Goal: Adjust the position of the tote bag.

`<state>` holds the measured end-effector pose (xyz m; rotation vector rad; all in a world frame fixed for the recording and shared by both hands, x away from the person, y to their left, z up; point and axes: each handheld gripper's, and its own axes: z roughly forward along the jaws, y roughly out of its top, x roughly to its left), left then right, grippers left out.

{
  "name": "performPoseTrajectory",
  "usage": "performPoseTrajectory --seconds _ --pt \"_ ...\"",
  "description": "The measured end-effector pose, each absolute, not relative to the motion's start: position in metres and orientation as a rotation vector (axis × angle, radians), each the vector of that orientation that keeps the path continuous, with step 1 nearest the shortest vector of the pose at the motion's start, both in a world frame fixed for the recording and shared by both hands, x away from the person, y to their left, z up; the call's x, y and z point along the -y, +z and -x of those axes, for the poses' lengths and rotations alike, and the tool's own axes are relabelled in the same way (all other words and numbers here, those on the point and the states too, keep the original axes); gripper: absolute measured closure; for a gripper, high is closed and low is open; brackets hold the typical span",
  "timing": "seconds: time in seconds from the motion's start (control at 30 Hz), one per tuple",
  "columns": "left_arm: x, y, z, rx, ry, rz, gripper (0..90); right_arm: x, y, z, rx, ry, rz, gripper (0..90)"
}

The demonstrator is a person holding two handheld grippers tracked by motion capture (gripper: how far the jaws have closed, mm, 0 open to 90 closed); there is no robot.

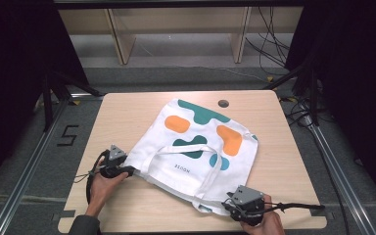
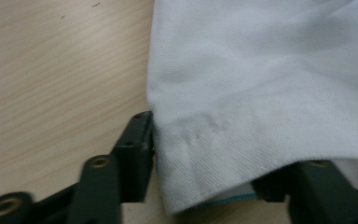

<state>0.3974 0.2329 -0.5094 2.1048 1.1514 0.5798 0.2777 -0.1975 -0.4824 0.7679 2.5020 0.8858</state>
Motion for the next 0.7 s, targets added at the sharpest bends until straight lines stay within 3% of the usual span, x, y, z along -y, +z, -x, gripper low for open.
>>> performPoseTrajectory --seconds 0.07,0.2,0.4,0.53,0.7 --pt "-0.229 -0.506 -0.393 -1.12 0.634 -2.132 66.8 0.201 -0.482 -0.279 -2.49 0.849 -0.761 64.1" --pt "-0.222 -0.5 -0.382 -1.051 0.639 -2.162 79.9 0.205 -0.488 -0.28 -2.481 0.746 -0.784 57.1" --pt "-0.219 -0.493 -0.363 -0.973 0.562 -2.167 81.4 0.217 -0.492 -0.288 -2.484 0.698 -0.805 53.8" --pt "-0.207 -0.492 -0.347 -0.932 0.537 -2.178 81.7 0.233 -0.49 -0.295 -2.513 0.721 -0.818 77.3" --pt "-0.198 -0.491 -0.332 -0.881 0.515 -2.195 81.8 0.255 -0.48 -0.305 -2.448 0.824 -0.864 84.9"
